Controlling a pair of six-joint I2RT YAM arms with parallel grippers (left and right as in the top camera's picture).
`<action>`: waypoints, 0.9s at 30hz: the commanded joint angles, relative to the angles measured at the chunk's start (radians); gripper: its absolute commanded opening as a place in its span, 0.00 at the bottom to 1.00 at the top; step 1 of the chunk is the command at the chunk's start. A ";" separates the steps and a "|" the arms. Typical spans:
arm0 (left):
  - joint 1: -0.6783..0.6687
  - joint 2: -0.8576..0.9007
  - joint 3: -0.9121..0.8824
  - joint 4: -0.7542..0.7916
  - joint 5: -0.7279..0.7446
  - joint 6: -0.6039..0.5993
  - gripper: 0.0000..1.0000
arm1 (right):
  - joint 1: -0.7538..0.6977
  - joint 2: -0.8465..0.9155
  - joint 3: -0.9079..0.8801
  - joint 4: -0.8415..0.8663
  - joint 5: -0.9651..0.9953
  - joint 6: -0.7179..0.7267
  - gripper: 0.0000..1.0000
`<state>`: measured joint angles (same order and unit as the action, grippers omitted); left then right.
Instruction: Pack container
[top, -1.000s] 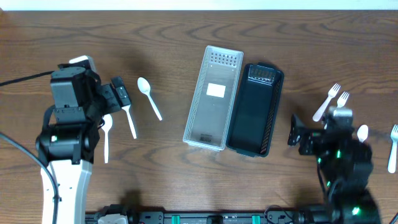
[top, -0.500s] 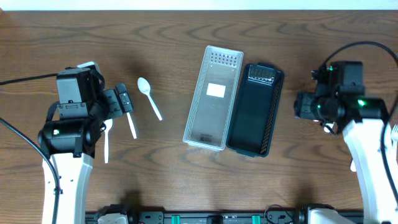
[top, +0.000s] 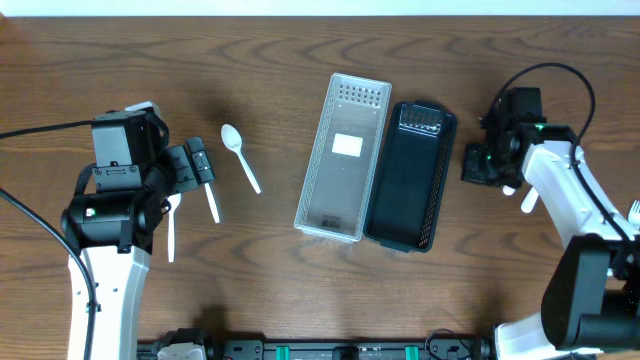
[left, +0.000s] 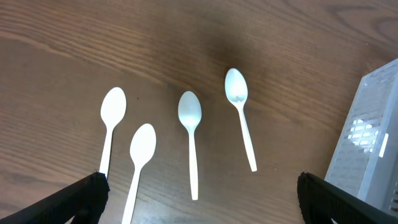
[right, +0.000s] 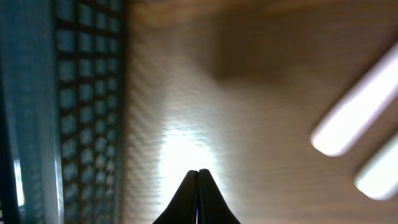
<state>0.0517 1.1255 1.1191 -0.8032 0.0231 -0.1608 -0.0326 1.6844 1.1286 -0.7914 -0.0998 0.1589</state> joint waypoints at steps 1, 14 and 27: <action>0.003 -0.002 0.016 -0.004 -0.003 -0.017 0.98 | -0.005 0.016 0.021 0.041 -0.174 -0.047 0.02; 0.003 -0.002 0.016 -0.004 -0.004 -0.017 0.98 | -0.005 0.016 0.022 0.194 -0.496 -0.063 0.07; 0.003 -0.002 0.016 -0.008 -0.004 -0.017 0.98 | -0.008 0.015 0.022 0.091 -0.228 -0.032 0.07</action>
<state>0.0517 1.1255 1.1191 -0.8055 0.0231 -0.1612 -0.0326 1.6989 1.1324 -0.6861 -0.4522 0.1204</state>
